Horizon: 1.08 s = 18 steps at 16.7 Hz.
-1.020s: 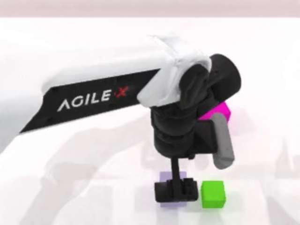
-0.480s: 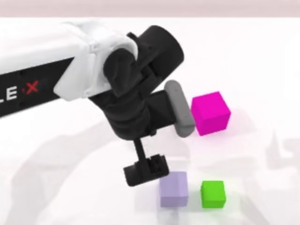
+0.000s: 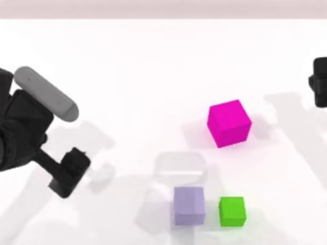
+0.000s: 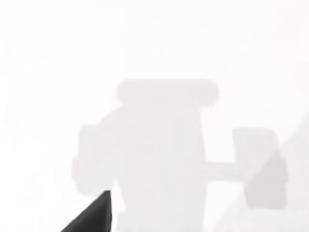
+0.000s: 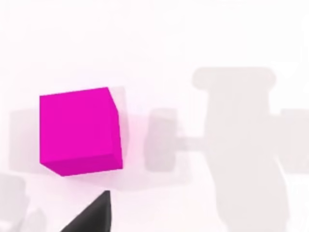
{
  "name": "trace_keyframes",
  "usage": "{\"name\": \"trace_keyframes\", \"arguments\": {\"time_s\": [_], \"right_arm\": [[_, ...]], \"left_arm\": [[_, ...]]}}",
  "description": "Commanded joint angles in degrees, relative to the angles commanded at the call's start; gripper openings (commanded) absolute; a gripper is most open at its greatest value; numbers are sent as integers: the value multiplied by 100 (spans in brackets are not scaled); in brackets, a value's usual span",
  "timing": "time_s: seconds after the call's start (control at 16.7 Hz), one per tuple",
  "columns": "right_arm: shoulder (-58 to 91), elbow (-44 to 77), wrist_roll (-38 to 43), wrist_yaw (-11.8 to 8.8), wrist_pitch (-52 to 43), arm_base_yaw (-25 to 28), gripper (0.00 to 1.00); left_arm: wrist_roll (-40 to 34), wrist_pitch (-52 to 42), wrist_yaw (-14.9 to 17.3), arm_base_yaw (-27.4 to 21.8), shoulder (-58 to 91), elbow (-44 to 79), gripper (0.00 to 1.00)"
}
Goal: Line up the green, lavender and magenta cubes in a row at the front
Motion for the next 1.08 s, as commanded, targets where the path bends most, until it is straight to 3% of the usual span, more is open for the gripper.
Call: {"name": "trace_keyframes", "arguments": {"time_s": [0.3,0.6,0.84,1.08], "right_arm": [[3096,2528,232,-21,-1792,594,100],[5284,4598,401,-18,-3069,1055,100],[6286,5628,476,4,-3608,1269,100],[6439,5800,489,10,-3701,1308,100]], "left_arm": [[-802,1504,-3,1271,-2729,-2229,100],[-1417,2761,51,2152,-4556,-3647,100],[-1740,3427,96,2552,-5429,-4198,100],[-1799,3550,106,2617,-5598,-4283,100]]}}
